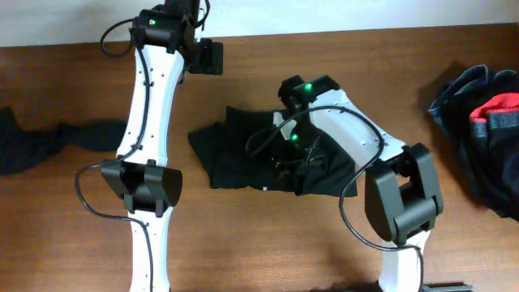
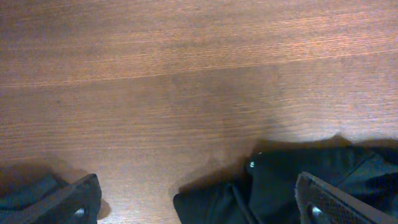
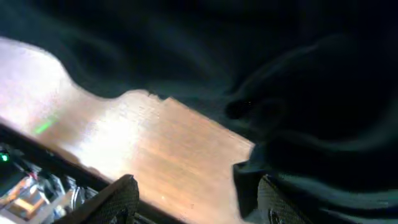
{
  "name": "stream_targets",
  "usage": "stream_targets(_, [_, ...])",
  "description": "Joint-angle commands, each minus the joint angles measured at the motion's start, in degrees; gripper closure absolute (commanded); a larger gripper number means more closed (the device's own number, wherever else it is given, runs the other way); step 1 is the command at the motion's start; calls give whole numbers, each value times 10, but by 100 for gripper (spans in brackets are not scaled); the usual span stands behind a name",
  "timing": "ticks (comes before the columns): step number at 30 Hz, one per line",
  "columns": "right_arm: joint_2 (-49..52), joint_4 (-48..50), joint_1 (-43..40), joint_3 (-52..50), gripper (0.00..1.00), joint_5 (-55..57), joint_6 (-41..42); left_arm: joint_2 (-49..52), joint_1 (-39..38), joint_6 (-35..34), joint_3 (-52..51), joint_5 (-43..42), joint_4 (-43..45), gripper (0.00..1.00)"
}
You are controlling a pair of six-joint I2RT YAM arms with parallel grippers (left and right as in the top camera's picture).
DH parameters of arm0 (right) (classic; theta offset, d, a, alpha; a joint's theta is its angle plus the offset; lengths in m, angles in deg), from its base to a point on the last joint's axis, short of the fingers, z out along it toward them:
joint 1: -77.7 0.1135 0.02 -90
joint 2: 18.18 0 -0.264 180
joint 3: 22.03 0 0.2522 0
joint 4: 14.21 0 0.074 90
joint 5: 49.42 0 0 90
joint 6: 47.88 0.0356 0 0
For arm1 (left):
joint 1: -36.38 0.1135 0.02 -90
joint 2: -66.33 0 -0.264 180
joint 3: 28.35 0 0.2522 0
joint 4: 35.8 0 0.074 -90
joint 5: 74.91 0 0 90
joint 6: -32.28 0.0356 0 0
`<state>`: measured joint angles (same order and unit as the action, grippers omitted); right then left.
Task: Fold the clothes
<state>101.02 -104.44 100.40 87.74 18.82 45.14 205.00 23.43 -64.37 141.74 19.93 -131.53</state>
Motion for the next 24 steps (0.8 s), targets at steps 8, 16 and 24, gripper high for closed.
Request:
stream_targets(8, [-16,17,-89,24,33,-2,4,2,13,-10,7,-15,-38,1])
stream_targets(16, [-16,14,-119,100,23,-2,3,2,81,-23,4,-179,-136,1])
stream_targets(24, [-16,61,-130,110,10,41,4,2,99,4,-67,-251,-148,1])
